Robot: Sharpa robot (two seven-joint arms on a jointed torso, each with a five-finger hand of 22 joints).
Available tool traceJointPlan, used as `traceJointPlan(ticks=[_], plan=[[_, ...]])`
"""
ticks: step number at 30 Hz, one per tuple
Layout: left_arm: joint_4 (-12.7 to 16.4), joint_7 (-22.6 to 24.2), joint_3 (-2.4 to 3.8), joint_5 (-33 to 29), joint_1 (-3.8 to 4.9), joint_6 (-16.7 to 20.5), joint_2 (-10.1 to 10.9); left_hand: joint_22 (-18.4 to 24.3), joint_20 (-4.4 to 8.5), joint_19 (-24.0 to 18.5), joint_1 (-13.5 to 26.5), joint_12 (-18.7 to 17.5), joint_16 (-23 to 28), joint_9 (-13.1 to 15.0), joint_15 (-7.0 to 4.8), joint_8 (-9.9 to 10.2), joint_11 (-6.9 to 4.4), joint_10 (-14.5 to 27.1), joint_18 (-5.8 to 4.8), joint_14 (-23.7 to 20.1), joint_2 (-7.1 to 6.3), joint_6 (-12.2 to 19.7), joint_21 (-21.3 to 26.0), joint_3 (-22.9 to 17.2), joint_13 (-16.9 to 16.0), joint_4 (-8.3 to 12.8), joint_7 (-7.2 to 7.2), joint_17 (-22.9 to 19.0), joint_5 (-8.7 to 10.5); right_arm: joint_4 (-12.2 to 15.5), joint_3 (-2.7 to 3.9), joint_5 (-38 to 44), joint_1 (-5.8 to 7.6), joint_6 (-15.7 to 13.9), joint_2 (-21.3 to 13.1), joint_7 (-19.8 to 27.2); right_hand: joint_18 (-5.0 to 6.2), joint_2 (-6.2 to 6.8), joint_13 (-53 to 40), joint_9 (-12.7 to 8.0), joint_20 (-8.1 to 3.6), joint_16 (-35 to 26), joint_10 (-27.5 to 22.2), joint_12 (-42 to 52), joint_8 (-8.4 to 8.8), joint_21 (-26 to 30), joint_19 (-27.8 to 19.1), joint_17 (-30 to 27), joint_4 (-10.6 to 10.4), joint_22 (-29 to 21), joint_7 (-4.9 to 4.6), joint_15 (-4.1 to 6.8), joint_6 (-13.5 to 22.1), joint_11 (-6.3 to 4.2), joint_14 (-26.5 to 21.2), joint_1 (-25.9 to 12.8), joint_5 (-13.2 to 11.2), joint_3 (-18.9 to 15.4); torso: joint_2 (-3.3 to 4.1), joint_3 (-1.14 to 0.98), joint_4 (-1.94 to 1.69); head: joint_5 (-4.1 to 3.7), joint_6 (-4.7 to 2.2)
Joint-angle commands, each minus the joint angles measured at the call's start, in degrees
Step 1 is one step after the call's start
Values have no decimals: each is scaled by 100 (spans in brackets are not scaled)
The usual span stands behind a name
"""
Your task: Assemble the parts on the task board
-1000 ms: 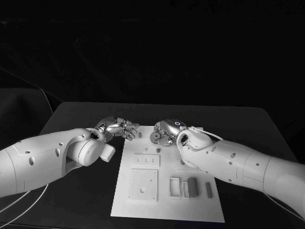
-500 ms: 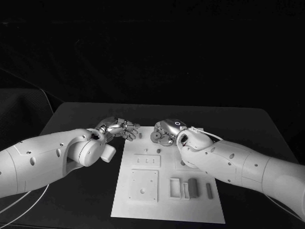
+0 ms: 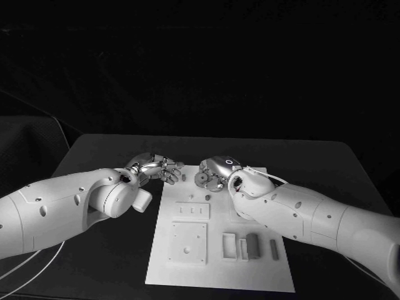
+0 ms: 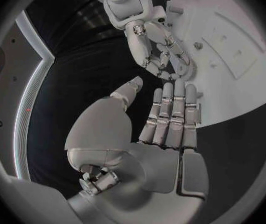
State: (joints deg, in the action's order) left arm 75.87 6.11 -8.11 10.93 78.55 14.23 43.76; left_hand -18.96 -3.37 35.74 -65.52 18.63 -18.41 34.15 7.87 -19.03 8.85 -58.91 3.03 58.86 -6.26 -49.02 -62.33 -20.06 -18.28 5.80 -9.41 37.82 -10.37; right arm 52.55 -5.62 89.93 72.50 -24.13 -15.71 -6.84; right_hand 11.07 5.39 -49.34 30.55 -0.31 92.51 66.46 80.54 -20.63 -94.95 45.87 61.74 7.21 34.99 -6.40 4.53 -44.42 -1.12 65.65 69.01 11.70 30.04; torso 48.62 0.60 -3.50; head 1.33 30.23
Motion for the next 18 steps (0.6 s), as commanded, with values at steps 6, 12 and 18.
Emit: traceJointPlan(ticks=[6,12,18], plan=[[0,52,4,18,4,-18,-29,-9,5,-37,-11,-16,18,-9,8,28,-7,47,110,-35,37,31,24,-9,-6,3,12,3,-18,-119,-5,112,-18,121,49,-13,97,69,8,11,-5,37,44,16,-17,-565,43,-9,20,10,-289,9,-344,-14,42,0,2,-11,2,1,0,15,4],[-7,52,4,32,4,-20,-47,-9,5,-37,-11,-16,19,-9,8,28,-7,47,110,-36,37,31,24,-9,-6,3,12,3,-18,-204,-24,112,-32,112,71,-13,97,72,9,11,-5,37,45,16,-17,-565,44,-10,20,10,-289,10,-345,-14,44,0,1,-11,2,4,-4,15,10],[-8,51,4,34,4,-15,-47,-10,4,-38,-11,-16,19,-9,8,28,-7,47,110,-36,37,31,25,-9,-6,3,12,3,-18,-195,-43,143,-39,90,83,-8,104,133,18,7,-7,35,55,10,-8,-565,47,-19,45,11,-288,15,-347,-22,54,26,-10,-10,1,-1,5,36,20]])
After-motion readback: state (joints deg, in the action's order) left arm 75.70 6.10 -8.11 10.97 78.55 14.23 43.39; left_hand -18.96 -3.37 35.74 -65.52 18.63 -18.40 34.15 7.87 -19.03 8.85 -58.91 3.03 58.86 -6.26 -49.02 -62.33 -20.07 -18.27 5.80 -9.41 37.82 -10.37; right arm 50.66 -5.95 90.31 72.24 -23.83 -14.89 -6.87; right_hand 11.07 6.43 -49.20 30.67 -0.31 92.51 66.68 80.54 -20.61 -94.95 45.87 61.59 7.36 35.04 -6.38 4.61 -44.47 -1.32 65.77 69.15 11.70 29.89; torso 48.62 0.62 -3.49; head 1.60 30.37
